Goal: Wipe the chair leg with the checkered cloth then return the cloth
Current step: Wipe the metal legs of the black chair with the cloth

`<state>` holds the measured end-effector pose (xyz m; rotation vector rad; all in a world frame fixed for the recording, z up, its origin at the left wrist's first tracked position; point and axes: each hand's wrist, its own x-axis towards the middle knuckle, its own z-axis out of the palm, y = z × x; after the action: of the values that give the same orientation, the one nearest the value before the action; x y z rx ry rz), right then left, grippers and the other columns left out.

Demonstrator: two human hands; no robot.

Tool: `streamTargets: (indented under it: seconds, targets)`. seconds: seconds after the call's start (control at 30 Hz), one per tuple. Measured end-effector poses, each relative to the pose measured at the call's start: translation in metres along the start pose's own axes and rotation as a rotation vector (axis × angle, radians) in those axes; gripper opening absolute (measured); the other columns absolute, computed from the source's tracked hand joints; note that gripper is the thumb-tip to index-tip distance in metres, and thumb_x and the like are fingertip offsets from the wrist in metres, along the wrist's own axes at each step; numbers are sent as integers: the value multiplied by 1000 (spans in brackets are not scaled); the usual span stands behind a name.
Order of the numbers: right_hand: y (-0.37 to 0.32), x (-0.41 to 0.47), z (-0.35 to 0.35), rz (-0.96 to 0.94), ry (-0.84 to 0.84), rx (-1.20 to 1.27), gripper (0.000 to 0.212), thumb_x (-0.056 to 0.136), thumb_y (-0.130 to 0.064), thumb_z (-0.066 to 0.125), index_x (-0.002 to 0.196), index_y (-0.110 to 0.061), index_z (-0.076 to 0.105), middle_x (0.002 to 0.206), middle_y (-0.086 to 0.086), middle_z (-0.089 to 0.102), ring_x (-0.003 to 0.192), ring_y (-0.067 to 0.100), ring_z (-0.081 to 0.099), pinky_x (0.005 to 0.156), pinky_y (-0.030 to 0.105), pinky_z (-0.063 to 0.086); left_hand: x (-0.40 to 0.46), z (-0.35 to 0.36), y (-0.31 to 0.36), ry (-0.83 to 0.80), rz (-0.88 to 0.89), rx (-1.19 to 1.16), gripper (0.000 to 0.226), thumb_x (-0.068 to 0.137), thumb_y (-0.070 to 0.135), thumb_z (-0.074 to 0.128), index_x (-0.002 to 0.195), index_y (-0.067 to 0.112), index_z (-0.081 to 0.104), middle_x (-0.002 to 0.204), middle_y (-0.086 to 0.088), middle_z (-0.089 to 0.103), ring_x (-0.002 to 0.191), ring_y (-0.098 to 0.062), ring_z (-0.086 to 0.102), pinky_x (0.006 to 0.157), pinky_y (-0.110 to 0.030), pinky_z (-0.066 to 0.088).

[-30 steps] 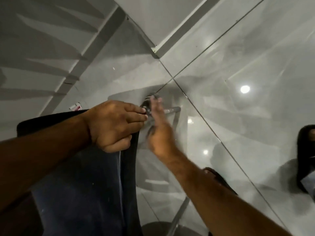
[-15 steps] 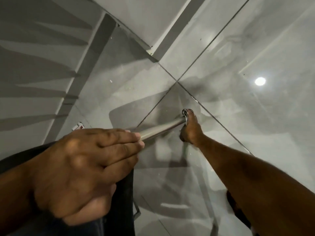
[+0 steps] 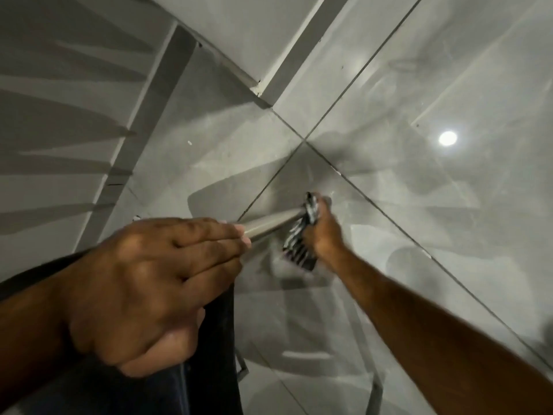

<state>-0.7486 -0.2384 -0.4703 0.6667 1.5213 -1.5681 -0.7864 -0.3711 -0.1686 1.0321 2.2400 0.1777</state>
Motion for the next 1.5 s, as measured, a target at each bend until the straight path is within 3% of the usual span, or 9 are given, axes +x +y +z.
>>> streamTargets:
  seconds: [0.13,0.53,0.63,0.87,1.0,1.1,1.27,1.4,1.5]
  targets:
    - [11,48,-18,58,-76,-11,61,96,8,41,150,-17,26,147,17,46,131,35,48,109,51,41,-2,7,-2,21,-33,25,55,65,14,54,113,-5,74,132,-19,68,136,-26,57,118,-33,42]
    - [-72,-185,6,-361,-239,-96,77,93,-7,56,145,-52,20,131,1,60,104,9,59,80,15,49,5,-16,11,-11,-3,283,51,81,22,46,110,-12,71,113,-36,72,106,-50,71,91,-53,61]
    - [-58,-208,-22,-403,-326,-331,79,92,-2,56,150,-42,20,146,8,50,125,16,52,100,23,41,-10,-10,25,75,-234,357,57,91,28,40,124,-12,63,132,-43,58,126,-58,54,100,-63,52]
    - [61,-273,-86,-201,-393,-544,94,89,3,51,147,-52,0,143,12,54,119,24,59,101,32,49,-70,99,163,96,-468,290,71,88,45,47,135,-8,53,149,-38,45,148,-60,11,120,-68,14]
    - [143,-318,-116,-57,-463,-586,105,87,2,57,146,-51,-13,134,8,60,85,5,66,69,11,53,-98,160,237,-110,-322,328,66,91,54,42,127,6,67,142,-22,62,147,-41,32,117,-73,5]
    - [197,-347,-128,89,-406,-632,96,93,-11,56,151,-32,-17,120,10,67,78,6,64,71,16,48,-105,170,250,-129,-162,371,61,103,47,25,108,14,77,120,-9,77,133,-31,58,118,-73,-4]
    - [237,-381,-116,196,-337,-643,90,92,-11,59,155,-23,-4,135,13,60,115,25,62,86,24,44,-86,152,235,-201,122,352,54,100,40,35,92,13,81,102,-10,83,96,-31,77,95,-43,55]
    - [219,-401,-73,-60,-174,-471,78,94,-4,55,155,-26,12,159,6,30,137,15,41,108,10,21,-81,147,234,-247,156,320,46,93,42,47,91,11,82,102,-11,83,94,-30,79,81,-38,64]
    - [202,-412,-41,-277,-169,-416,70,94,3,50,153,-26,24,157,9,34,139,20,40,114,28,38,-79,149,233,-224,148,284,48,95,41,44,93,10,82,102,-13,83,95,-30,79,82,-40,64]
